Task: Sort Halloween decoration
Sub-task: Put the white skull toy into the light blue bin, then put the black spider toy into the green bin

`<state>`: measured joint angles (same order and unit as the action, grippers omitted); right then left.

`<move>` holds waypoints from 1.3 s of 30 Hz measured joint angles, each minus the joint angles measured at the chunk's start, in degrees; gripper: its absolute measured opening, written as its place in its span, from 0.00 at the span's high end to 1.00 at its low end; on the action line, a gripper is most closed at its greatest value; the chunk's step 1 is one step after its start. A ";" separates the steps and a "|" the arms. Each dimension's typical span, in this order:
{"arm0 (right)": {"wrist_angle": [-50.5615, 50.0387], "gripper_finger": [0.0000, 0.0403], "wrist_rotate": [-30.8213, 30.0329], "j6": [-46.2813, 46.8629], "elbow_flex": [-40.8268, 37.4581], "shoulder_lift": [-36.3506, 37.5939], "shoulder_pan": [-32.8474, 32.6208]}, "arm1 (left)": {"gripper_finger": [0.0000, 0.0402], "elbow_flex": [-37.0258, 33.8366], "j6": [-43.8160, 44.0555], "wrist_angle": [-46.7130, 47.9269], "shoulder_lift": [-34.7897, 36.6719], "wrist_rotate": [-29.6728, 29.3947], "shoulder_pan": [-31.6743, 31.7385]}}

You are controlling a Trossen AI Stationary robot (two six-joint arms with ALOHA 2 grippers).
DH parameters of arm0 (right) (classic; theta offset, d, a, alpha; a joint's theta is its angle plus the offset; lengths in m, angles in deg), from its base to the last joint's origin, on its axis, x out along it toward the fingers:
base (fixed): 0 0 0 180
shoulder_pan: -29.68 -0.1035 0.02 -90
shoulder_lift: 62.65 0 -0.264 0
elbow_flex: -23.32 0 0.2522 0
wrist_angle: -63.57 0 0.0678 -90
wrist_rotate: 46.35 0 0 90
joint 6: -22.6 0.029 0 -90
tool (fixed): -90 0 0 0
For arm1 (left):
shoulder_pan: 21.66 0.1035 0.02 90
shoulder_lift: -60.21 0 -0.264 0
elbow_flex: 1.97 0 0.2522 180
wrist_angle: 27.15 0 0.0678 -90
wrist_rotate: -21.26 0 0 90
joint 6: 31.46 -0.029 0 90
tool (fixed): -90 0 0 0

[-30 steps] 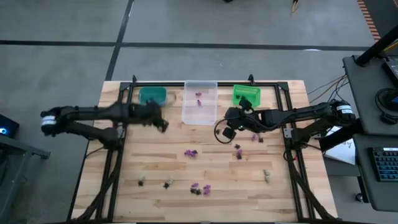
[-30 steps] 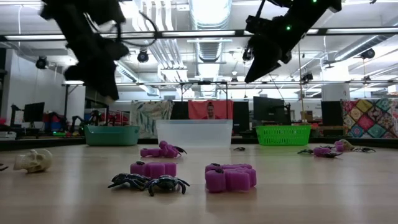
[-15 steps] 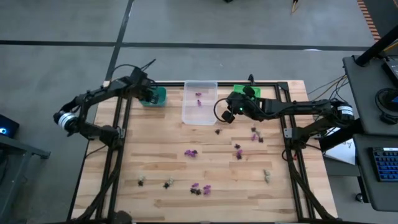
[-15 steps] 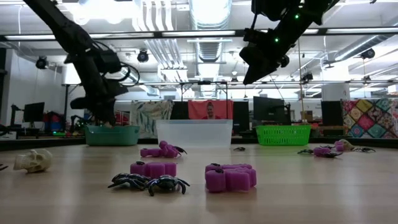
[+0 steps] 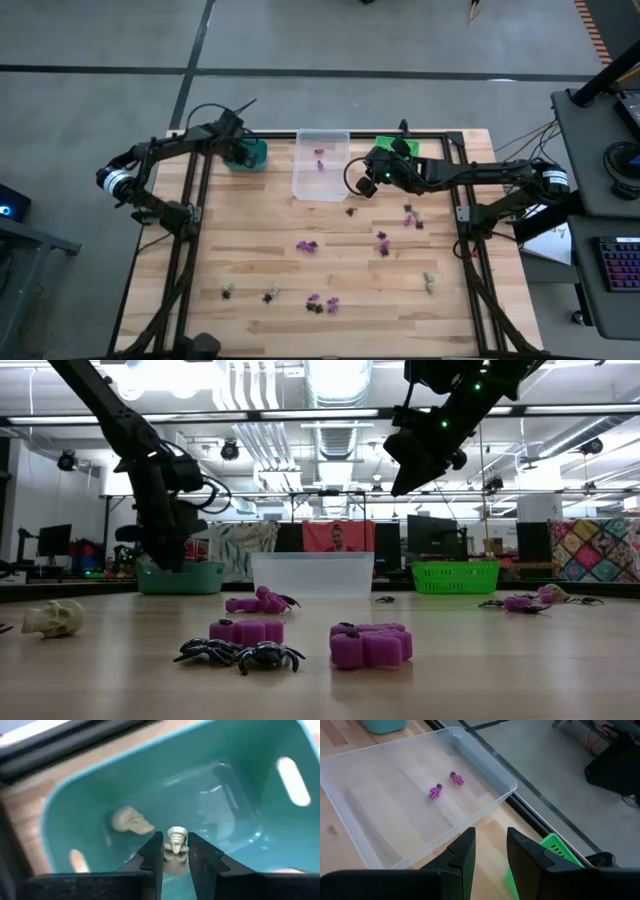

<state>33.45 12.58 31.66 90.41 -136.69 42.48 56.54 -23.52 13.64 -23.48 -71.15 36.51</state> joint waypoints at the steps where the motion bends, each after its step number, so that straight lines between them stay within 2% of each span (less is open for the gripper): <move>1: 0.00 0.75 0.00 0.05 0.00 0.00 0.00 | 0.84 0.22 -0.19 0.03 0.07 -0.10 0.00; 10: -0.05 0.75 0.07 1.16 0.00 0.00 -0.13 | 0.63 1.49 -1.26 1.22 0.60 -0.11 -0.15; 14: -0.07 0.75 1.77 2.16 0.00 0.00 -0.13 | 0.60 1.52 -1.26 1.39 1.99 -0.07 -0.98; 20: -0.09 0.75 8.34 5.58 0.00 0.00 -0.13 | 0.60 1.52 -1.24 0.88 7.56 0.02 -4.83; 27: 0.11 0.75 16.67 6.97 -0.03 0.00 -0.70 | 0.60 1.30 -0.54 -3.44 16.91 0.07 -14.15; 33: 1.67 0.75 17.06 3.32 -1.44 0.00 -4.00 | 0.60 -0.47 0.34 -10.18 22.57 0.05 -24.98; 39: 9.74 0.75 17.14 -1.10 -6.84 0.00 -8.63 | 0.60 -1.04 0.21 -14.87 23.38 -0.09 -35.21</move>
<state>43.19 29.72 30.56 83.56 -136.69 33.85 55.49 -23.31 -1.23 -0.10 -71.24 1.30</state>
